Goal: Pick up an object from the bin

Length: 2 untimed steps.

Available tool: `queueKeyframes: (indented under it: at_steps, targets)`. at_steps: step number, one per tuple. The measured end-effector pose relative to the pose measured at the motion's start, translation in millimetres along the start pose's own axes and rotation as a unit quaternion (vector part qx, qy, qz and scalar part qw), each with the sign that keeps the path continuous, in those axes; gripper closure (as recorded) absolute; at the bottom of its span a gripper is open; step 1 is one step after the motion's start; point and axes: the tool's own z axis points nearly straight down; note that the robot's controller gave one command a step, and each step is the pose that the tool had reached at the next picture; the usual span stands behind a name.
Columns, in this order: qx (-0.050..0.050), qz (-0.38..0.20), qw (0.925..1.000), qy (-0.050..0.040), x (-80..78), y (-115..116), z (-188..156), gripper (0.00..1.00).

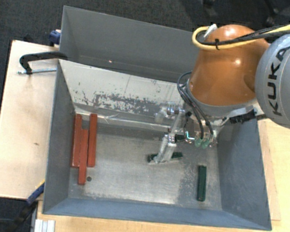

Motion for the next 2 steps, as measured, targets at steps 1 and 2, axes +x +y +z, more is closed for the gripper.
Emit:
queueKeyframes:
  at_steps: [1,2]
  targets:
    - [0.001,-0.112,0.9937,-0.0007,-4.9,-39,100,0.0]
    - [0.002,-0.316,0.9486,-0.0045,-36.1,-109,155,0.0]
